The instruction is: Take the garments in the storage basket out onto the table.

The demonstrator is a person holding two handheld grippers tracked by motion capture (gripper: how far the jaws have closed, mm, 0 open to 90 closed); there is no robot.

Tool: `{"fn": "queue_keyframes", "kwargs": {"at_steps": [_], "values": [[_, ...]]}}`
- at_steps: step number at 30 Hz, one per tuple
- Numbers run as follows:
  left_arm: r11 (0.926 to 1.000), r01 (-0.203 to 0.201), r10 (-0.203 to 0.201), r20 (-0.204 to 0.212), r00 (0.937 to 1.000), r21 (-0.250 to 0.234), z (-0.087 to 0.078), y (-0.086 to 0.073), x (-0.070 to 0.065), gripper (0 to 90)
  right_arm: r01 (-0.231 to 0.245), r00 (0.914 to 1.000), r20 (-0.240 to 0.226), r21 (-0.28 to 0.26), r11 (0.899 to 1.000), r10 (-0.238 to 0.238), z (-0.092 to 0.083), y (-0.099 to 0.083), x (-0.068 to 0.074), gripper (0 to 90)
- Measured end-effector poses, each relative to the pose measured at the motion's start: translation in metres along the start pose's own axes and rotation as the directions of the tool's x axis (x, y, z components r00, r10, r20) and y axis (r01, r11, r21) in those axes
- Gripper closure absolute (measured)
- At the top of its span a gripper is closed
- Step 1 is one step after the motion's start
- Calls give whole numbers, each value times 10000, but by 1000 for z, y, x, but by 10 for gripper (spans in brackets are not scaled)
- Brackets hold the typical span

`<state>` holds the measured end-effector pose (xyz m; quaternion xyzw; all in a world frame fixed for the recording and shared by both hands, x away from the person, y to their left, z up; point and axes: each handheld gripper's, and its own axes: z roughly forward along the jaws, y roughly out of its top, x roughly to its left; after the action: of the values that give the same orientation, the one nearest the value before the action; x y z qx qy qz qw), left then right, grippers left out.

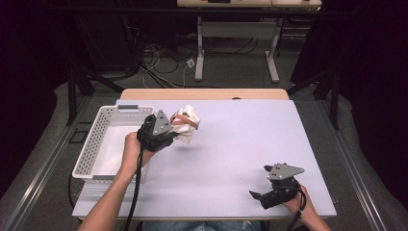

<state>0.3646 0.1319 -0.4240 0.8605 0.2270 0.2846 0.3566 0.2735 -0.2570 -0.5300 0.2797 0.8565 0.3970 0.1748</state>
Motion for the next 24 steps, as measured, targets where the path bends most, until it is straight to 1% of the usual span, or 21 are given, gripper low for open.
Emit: {"fn": "queue_keyframes", "kwargs": {"at_steps": [1,4,5,8,12,13,14,16,18,20,21,22,24], "values": [[10000,86,-86,40,10000,-39,1,0,-1,692,3,10000,-20,37,10000,-3,0,0,0,0],[10000,-37,37,108,9999,-19,4,2,-1,693,-89,10000,-25,10,10000,89,0,0,0,0],[10000,54,-53,129,9999,-28,5,2,-2,692,-87,10000,-47,53,9999,87,0,0,0,0],[10000,-18,17,240,9997,21,7,3,-3,692,-52,10000,78,79,10000,51,1,0,-1,0],[10000,54,-52,340,9994,-69,11,3,-5,692,-71,9998,171,93,9999,69,0,-1,-1,0],[10000,7,-6,358,9994,-27,11,4,-5,692,-75,9999,107,159,9998,73,0,-1,-1,0],[10000,-13,14,403,9992,-37,12,5,-6,692,-78,9999,140,48,10000,77,0,-1,-1,0],[9999,10,-5,440,9990,-105,14,5,-8,692,-83,9999,78,106,9999,82,0,-1,-1,0],[10000,-41,42,555,9984,-10,16,6,-8,692,-102,9999,93,148,9998,101,0,-1,-1,0],[10000,22,-18,627,9980,-74,19,6,-11,692,-84,9999,83,49,10000,83,0,-1,0,0],[10000,0,1,678,9977,-23,20,6,-11,692,-71,10000,48,81,9999,70,0,-1,0,0],[9999,-115,117,685,9976,-38,21,6,-12,692,-72,10000,47,75,9999,72,0,-1,0,0],[10000,-47,50,762,9971,-40,23,7,-14,692,-50,10000,42,101,9999,49,0,-1,-1,0]]}}
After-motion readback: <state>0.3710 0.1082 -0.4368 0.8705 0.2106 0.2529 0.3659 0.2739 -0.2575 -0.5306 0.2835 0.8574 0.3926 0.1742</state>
